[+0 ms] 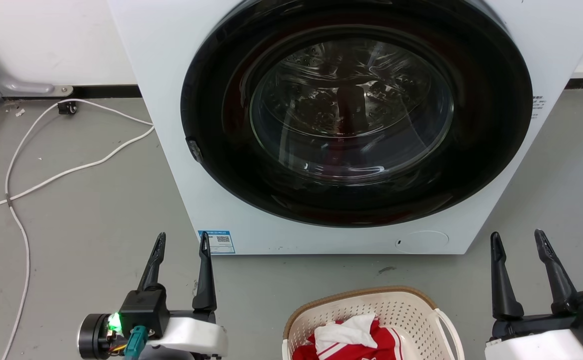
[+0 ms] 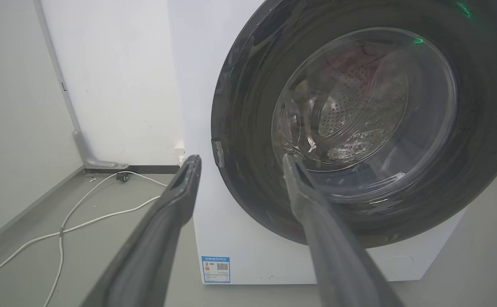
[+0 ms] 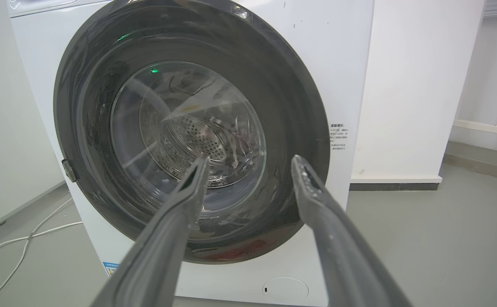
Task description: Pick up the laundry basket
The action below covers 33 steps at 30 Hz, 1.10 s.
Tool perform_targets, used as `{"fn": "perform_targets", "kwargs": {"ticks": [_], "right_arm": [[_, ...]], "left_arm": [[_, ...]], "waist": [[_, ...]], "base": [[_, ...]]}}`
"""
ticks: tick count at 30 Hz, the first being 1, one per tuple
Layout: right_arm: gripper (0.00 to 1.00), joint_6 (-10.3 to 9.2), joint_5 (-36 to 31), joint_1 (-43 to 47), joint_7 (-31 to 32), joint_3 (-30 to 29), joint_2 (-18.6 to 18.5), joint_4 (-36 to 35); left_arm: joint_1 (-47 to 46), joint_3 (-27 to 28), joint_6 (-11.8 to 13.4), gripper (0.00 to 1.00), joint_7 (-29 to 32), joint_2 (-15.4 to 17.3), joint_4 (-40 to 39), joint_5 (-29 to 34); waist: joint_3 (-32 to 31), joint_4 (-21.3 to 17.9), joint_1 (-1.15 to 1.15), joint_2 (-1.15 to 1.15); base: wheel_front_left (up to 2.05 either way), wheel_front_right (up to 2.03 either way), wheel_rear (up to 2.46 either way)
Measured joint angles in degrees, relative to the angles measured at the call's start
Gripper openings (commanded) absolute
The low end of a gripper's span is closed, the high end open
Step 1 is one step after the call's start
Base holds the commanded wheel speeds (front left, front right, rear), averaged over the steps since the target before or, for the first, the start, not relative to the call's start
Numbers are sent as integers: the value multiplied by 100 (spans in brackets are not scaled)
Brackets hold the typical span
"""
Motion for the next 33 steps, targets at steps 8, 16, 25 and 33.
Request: {"fn": "perform_targets", "kwargs": {"ticks": [8, 16, 25, 33], "right_arm": [[100, 0, 183, 6, -1, 10, 0, 79], [100, 0, 229, 10, -1, 29, 0, 121], [100, 0, 240, 24, -1, 46, 0, 124], [100, 0, 86, 19, -1, -112, 0, 219]], "left_arm": [[10, 31, -22, 100, -2, 1, 63, -108], [14, 47, -23, 100, -9, 1, 109, -116], [25, 51, -22, 100, -9, 1, 119, -74], [21, -101, -79, 100, -10, 2, 237, -76]], "waist": [[1, 4, 0, 0], [2, 15, 0, 0], [11, 6, 0, 0], [75, 3, 0, 0]], "base": [[0, 0, 0], [0, 0, 0], [0, 0, 0], [0, 0, 0]]}}
